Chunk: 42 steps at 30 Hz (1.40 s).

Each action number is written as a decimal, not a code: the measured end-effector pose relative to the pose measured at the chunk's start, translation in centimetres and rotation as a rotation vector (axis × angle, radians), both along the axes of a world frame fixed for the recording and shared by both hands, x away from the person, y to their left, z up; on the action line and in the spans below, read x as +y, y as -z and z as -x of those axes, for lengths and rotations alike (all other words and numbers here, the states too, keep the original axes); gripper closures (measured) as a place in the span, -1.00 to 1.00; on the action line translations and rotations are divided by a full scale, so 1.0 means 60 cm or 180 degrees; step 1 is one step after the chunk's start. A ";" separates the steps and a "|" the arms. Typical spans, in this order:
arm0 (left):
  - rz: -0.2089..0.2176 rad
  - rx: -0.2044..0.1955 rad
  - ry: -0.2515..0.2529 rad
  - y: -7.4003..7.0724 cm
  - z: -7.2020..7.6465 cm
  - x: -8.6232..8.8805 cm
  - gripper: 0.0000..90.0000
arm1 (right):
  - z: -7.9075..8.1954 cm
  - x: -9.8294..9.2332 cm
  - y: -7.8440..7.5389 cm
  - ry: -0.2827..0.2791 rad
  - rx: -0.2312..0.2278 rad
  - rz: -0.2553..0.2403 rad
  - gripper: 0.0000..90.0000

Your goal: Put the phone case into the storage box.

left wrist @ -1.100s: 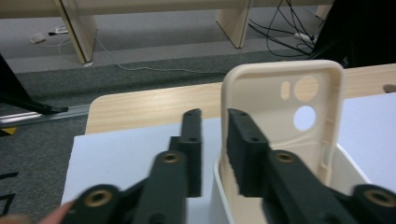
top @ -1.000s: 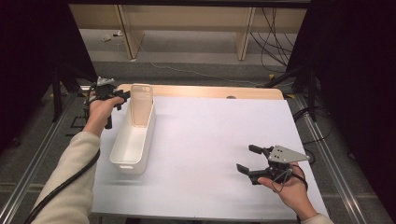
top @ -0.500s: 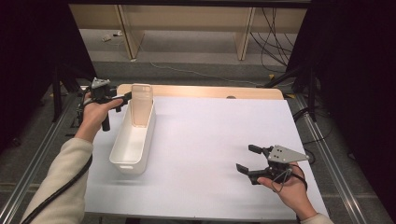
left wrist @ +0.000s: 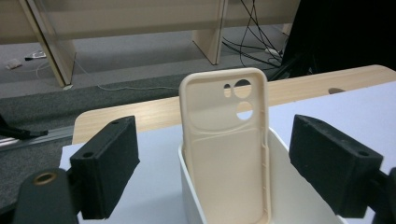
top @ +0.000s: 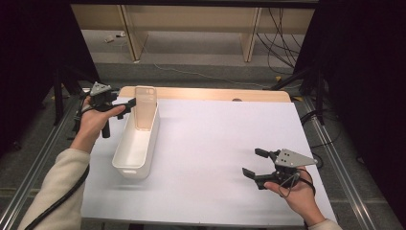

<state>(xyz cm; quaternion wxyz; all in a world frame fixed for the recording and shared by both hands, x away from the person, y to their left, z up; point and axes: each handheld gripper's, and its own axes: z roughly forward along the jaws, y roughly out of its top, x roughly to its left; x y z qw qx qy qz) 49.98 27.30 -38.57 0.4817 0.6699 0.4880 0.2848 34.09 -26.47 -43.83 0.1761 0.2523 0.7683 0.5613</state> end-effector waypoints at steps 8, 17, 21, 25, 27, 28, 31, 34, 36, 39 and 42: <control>-0.0011 -0.0006 0.0056 -0.001 0.032 -0.008 -0.73 | 0.001 0.000 -0.001 0.0015 -0.0011 0.0028 -0.63; -0.0033 -0.0084 0.0250 -0.008 0.063 -0.018 -0.76 | 0.002 0.001 -0.001 0.0020 0.0000 0.0024 -0.63; -0.0041 -0.0124 0.0364 -0.011 0.081 -0.025 -0.76 | 0.001 0.001 -0.002 0.0020 -0.0001 0.0024 -0.63; -0.0052 -0.0151 0.0403 -0.011 0.090 -0.029 -0.77 | 0.002 0.001 -0.002 0.0016 0.0003 0.0026 -0.63; -0.0086 -0.0162 0.0409 -0.012 0.101 -0.032 -0.77 | 0.004 -0.001 -0.004 0.0007 0.0058 0.0037 -0.63; -0.0086 -0.0162 0.0409 -0.012 0.101 -0.032 -0.77 | 0.003 -0.001 -0.004 0.0011 0.0032 0.0052 -0.63; -0.0107 -0.0184 0.0457 -0.012 0.113 -0.034 -0.79 | 0.002 0.000 -0.003 0.0015 0.0012 0.0042 -0.63; -0.0111 -0.0211 0.0513 -0.013 0.129 -0.036 -0.80 | 0.003 0.000 -0.004 -0.0001 0.0027 0.0044 -0.63; -0.0092 -0.0218 0.0529 -0.013 0.134 -0.036 -0.80 | 0.004 0.000 -0.004 0.0001 0.0056 0.0030 -0.63; 0.0028 -0.0296 0.0668 -0.013 0.157 -0.043 -0.80 | 0.004 -0.002 -0.006 0.0015 0.0047 0.0100 -0.63; 0.0062 -0.0338 0.0785 -0.011 0.175 -0.052 -0.80 | 0.004 -0.001 -0.006 0.0014 0.0041 0.0095 -0.63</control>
